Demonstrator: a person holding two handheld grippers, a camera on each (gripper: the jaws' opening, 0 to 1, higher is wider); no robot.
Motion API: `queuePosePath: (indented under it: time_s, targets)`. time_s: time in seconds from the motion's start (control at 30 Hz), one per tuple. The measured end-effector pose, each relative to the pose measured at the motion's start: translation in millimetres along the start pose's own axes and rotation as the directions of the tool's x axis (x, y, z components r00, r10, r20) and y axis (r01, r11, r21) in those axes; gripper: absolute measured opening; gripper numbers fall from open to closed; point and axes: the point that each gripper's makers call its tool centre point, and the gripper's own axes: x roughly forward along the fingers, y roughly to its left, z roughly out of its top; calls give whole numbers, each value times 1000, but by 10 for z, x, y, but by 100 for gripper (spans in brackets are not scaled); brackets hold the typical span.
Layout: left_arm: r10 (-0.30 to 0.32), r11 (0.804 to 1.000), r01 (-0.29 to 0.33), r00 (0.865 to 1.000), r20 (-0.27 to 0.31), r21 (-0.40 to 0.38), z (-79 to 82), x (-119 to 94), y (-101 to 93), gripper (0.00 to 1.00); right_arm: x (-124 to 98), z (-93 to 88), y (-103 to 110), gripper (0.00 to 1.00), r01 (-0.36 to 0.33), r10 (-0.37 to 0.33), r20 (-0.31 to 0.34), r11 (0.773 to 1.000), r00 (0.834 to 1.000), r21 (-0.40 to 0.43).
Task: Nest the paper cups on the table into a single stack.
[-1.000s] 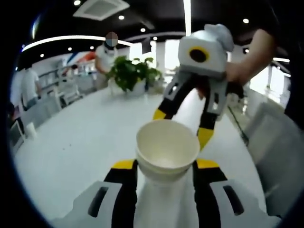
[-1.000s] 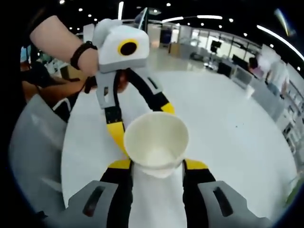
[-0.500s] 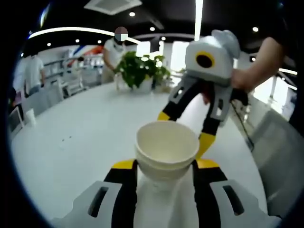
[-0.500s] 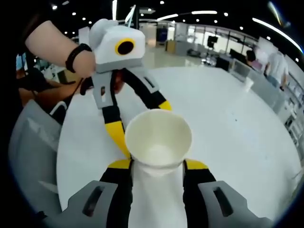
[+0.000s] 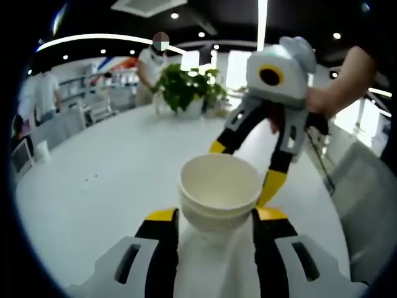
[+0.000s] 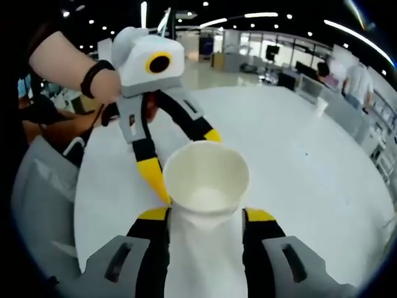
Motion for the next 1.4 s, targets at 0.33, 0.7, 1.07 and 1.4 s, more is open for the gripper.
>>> queuePosePath:
  time_s: [0.33,0.7,1.07,1.4]
  targets:
    - [70,997,-70,997,14,-14,40,-244,57,52,-304,-79,47,49,50,-50,21,999,999,7]
    - [198,973,-182,975,104,-145,153,-703,-34,61,-789,-184,136,68,153,-157,73,986,985,61]
    - [276,948,-240,947,165,-209,219,-1134,-382,78,-1262,-342,290,91,221,-238,127,966,963,132]
    - [309,942,-270,929,205,-199,281,-1363,-718,93,-1580,-190,272,100,223,-242,214,969,946,106]
